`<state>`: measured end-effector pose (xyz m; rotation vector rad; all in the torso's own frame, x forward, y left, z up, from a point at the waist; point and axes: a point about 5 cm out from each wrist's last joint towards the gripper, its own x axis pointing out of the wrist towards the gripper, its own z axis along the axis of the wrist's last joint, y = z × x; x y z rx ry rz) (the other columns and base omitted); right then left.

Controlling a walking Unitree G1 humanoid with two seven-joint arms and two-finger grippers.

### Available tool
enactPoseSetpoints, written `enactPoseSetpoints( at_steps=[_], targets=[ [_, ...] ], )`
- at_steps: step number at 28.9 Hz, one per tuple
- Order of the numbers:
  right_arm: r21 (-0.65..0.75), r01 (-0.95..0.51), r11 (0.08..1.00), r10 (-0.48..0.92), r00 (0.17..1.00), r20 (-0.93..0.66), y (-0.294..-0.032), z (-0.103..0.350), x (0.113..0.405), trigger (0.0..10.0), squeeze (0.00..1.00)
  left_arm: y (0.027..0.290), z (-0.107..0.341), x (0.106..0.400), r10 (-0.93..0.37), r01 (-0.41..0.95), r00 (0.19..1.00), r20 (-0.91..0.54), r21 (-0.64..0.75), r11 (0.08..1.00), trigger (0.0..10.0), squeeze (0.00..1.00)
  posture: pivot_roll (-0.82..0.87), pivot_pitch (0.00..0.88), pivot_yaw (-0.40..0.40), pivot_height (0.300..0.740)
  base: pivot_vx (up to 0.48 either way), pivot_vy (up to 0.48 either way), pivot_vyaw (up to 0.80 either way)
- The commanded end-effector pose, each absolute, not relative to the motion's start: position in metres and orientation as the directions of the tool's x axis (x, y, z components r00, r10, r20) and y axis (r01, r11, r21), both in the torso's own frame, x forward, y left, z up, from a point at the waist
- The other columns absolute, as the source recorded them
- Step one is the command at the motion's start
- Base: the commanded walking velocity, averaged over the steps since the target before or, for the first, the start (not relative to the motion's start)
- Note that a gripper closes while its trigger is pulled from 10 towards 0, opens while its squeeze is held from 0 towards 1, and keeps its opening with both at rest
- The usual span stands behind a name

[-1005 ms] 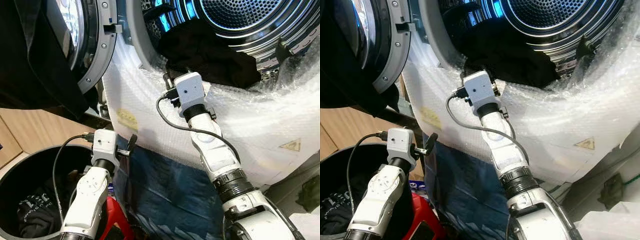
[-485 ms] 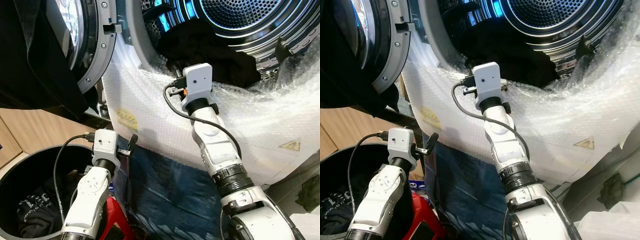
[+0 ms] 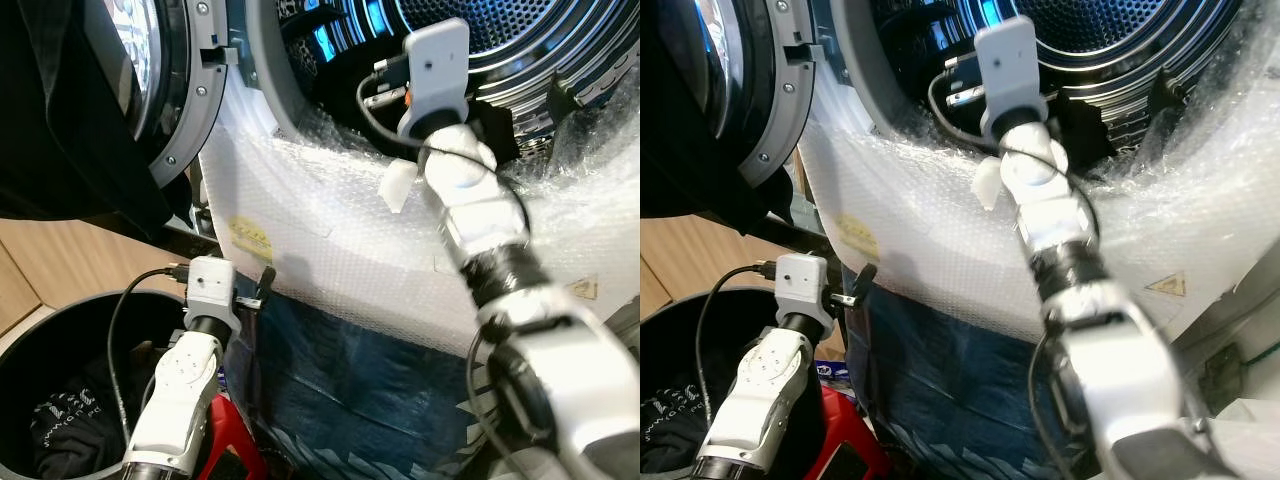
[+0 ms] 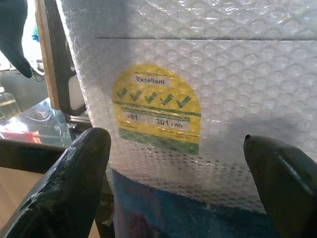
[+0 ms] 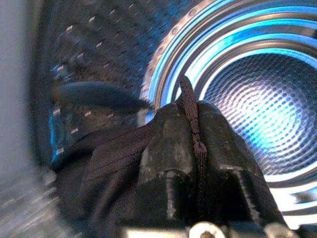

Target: Clothes washing

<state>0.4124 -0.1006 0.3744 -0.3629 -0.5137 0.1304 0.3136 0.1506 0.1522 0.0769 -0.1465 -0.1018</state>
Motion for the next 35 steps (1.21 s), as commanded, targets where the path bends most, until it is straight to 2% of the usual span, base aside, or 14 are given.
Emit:
enactPoseSetpoints(
  at_steps=[1, 7, 10, 12, 14, 16, 19, 22, 28, 33, 34, 35],
  targets=[
    [-0.404, -0.028, 0.914, 0.232, 0.854, 0.465, -0.100, 0.392, 0.411, 0.0, 0.00, 0.149, 0.158, 0.315, -0.108, 0.094, 0.982, 0.158, 0.091, 0.991, 10.0, 0.00, -0.02, 0.009, -0.054, 0.740, 0.000, 0.000, 0.00],
    [-0.445, -0.017, 0.896, 0.216, 0.890, 0.401, -0.107, 0.418, 0.412, 0.0, 0.00, 0.146, 0.157, 0.315, -0.112, 0.098, 0.981, 0.158, 0.093, 0.991, 10.0, 0.00, 0.00, 0.001, -0.075, 0.740, 0.000, 0.000, 0.00],
    [-0.453, 0.027, 0.891, 0.160, 0.916, 0.369, -0.115, 0.420, 0.414, 0.0, 0.00, 0.148, 0.158, 0.314, -0.100, 0.086, 0.982, 0.161, 0.092, 0.992, 10.0, 0.00, 0.00, 0.001, -0.077, 0.740, 0.000, 0.000, 0.00],
    [-0.394, 0.051, 0.918, 0.089, 0.941, 0.328, -0.125, 0.418, 0.416, 0.0, 0.00, 0.149, 0.157, 0.313, -0.097, 0.082, 0.982, 0.161, 0.093, 0.992, 10.0, 0.00, 0.01, 0.001, -0.086, 0.740, 0.000, 0.000, 0.00],
    [-0.436, 0.085, 0.896, 0.072, 0.941, 0.332, -0.126, 0.418, 0.416, 0.0, 0.00, 0.149, 0.157, 0.312, -0.096, 0.082, 0.982, 0.160, 0.093, 0.992, 10.0, 0.00, 0.02, 0.003, -0.087, 0.740, 0.000, 0.000, 0.00],
    [-0.495, 0.126, 0.860, 0.053, 0.941, 0.334, -0.125, 0.417, 0.416, 0.0, 0.00, 0.148, 0.156, 0.310, -0.096, 0.082, 0.983, 0.158, 0.092, 0.992, 10.0, 0.00, 0.03, 0.000, -0.094, 0.740, 0.000, 0.000, 0.00],
    [-0.476, 0.068, 0.877, 0.085, 0.952, 0.292, -0.114, 0.410, 0.418, 0.0, 0.00, 0.147, 0.156, 0.308, -0.094, 0.081, 0.983, 0.157, 0.089, 0.993, 10.0, 0.00, 0.05, 0.005, -0.105, 0.740, 0.000, 0.000, 0.00],
    [-0.549, 0.040, 0.835, 0.096, 0.971, 0.217, -0.104, 0.391, 0.422, 0.0, 0.00, 0.143, 0.155, 0.307, -0.099, 0.087, 0.983, 0.152, 0.087, 0.992, 10.0, 0.00, 0.07, 0.012, -0.115, 0.740, 0.000, 0.000, 0.00],
    [-0.470, 0.042, 0.882, 0.030, 0.989, 0.144, -0.111, 0.370, 0.427, 0.0, 0.00, 0.136, 0.157, 0.304, -0.108, 0.097, 0.982, 0.155, 0.078, 0.992, 10.0, 0.00, 0.11, 0.021, -0.132, 0.740, 0.000, 0.000, 0.00],
    [-0.335, 0.026, 0.942, 0.006, 0.996, 0.094, -0.116, 0.358, 0.428, 0.0, 0.00, 0.135, 0.158, 0.302, -0.105, 0.095, 0.982, 0.155, 0.071, 0.993, 10.0, 0.00, 0.11, 0.028, -0.137, 0.740, 0.000, 0.000, 0.00],
    [-0.310, 0.029, 0.950, -0.002, 0.996, 0.087, -0.118, 0.356, 0.429, 0.8, 0.00, 0.136, 0.157, 0.301, -0.102, 0.092, 0.983, 0.154, 0.071, 0.993, 10.0, 0.00, 0.11, 0.028, -0.136, 0.740, 0.000, 0.000, 0.00],
    [-0.250, 0.049, 0.967, -0.031, 0.997, 0.075, -0.123, 0.353, 0.429, 5.9, 0.00, 0.138, 0.157, 0.300, -0.095, 0.085, 0.984, 0.152, 0.074, 0.994, 10.0, 0.00, 0.11, 0.028, -0.137, 0.740, 0.000, 0.000, 0.00]
  ],
)
